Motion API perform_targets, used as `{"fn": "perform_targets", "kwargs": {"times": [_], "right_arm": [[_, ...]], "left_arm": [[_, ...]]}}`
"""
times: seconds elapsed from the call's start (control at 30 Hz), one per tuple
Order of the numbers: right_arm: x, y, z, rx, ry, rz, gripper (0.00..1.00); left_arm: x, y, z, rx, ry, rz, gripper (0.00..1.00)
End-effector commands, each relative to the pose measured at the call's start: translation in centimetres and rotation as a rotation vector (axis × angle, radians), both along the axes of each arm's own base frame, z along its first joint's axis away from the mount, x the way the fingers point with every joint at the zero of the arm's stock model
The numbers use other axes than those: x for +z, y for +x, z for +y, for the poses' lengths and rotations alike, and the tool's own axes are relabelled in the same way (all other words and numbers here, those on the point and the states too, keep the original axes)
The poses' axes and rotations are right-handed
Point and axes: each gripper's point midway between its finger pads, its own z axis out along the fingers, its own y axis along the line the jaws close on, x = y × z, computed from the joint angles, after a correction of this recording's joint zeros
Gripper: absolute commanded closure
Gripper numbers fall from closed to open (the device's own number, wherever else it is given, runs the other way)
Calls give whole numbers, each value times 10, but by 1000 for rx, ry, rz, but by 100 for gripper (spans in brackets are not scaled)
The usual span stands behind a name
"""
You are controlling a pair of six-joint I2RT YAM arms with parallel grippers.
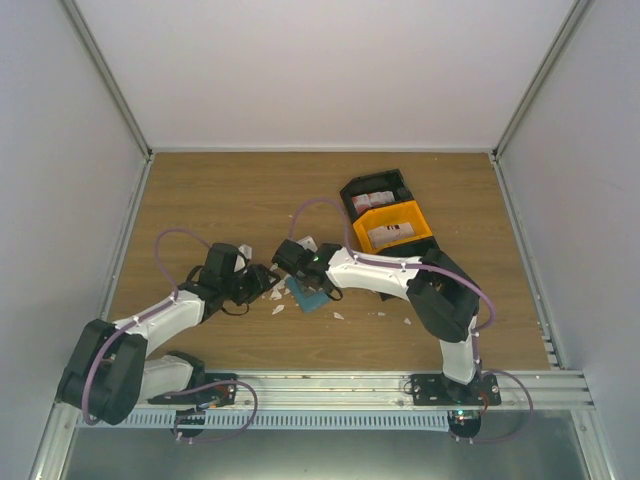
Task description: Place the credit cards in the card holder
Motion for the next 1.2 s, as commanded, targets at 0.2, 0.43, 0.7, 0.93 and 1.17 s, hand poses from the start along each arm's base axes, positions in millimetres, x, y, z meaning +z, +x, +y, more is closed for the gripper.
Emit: {"fn": "perform_targets", "kwargs": {"times": [0.2, 0.43, 0.7, 0.93, 1.17], "right_arm": [[2, -6, -4, -6, -57, -5, 85], [5, -6, -2, -9, -40, -5, 99], [14, -1, 10, 3, 82, 2, 100], [19, 5, 15, 21, 214, 36, 100], [15, 0, 25, 101, 283, 93, 100]], "left_arm": [[2, 5, -3, -19, -22, -45, 54], [2, 4, -4, -26, -29, -42, 55], [-2, 4, -10, -59, -39, -28, 54], [-15, 9, -18, -107, -42, 5, 53], [-27, 9, -31, -182, -76, 45, 59]]}}
